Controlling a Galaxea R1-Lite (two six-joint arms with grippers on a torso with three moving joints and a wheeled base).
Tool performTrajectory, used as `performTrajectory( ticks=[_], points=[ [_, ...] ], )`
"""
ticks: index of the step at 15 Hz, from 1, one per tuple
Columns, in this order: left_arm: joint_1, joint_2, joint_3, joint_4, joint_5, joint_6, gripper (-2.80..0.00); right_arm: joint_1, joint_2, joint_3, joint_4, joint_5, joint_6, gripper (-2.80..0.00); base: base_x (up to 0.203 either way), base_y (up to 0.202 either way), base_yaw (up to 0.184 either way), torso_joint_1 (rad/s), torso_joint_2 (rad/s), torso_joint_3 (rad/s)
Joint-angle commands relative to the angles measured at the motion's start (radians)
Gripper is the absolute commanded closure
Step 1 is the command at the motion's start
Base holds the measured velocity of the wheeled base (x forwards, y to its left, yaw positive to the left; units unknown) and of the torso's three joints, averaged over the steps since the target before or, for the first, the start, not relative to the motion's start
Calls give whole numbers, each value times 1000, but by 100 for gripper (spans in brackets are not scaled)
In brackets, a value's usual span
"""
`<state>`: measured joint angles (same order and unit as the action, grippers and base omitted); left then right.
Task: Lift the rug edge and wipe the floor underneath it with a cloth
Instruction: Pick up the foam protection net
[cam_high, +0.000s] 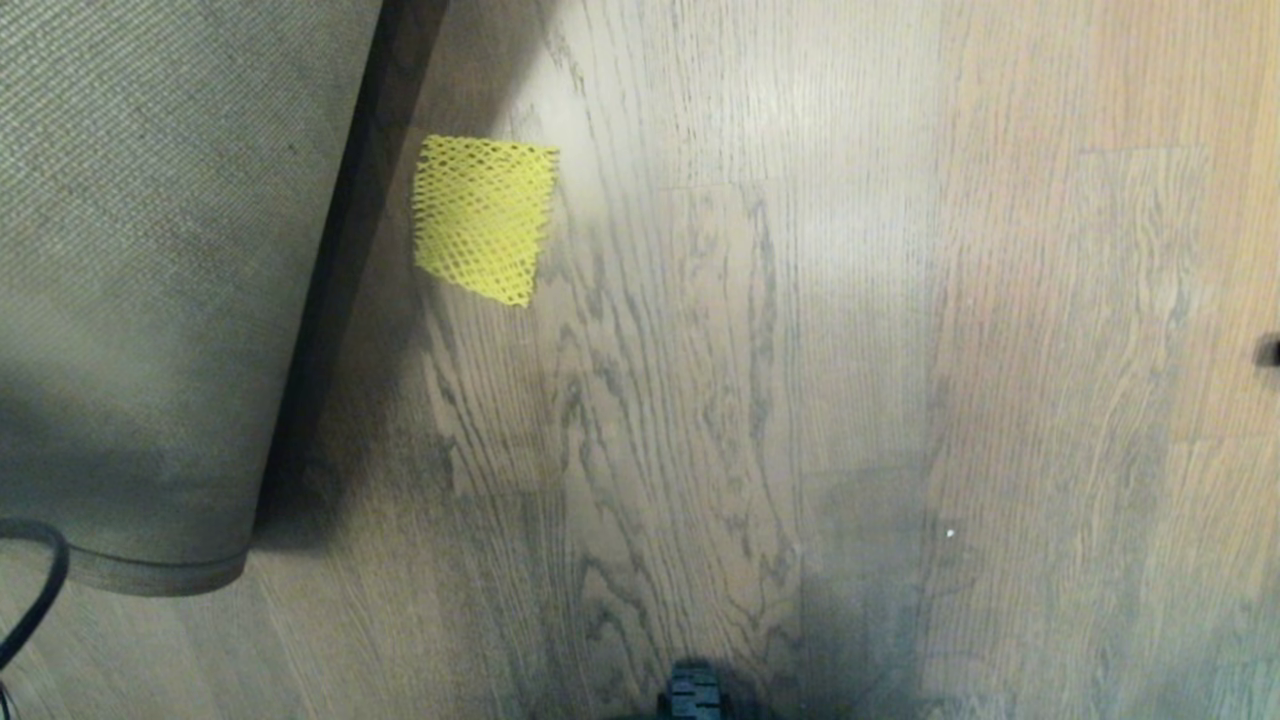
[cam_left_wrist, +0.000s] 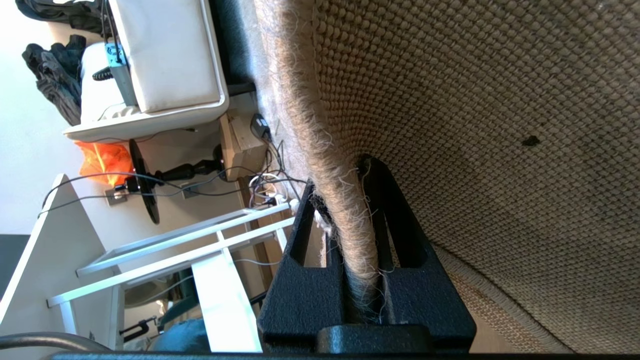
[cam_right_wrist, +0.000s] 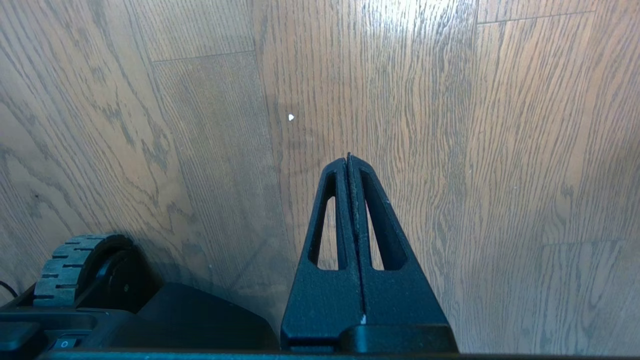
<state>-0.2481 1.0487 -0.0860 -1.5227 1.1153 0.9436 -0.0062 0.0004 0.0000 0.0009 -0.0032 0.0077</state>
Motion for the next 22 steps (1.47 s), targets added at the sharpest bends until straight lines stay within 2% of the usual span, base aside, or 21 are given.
performTrajectory(
  ticks=[1, 22],
  points=[
    [0, -7, 3, -11, 8, 6, 0, 0, 0, 0, -1, 0, 0, 0, 0, 0, 0, 0, 0, 0],
    [0, -9, 51, -10, 3, 4, 0, 0, 0, 0, 1, 0, 0, 0, 0, 0, 0, 0, 0, 0]
  ],
)
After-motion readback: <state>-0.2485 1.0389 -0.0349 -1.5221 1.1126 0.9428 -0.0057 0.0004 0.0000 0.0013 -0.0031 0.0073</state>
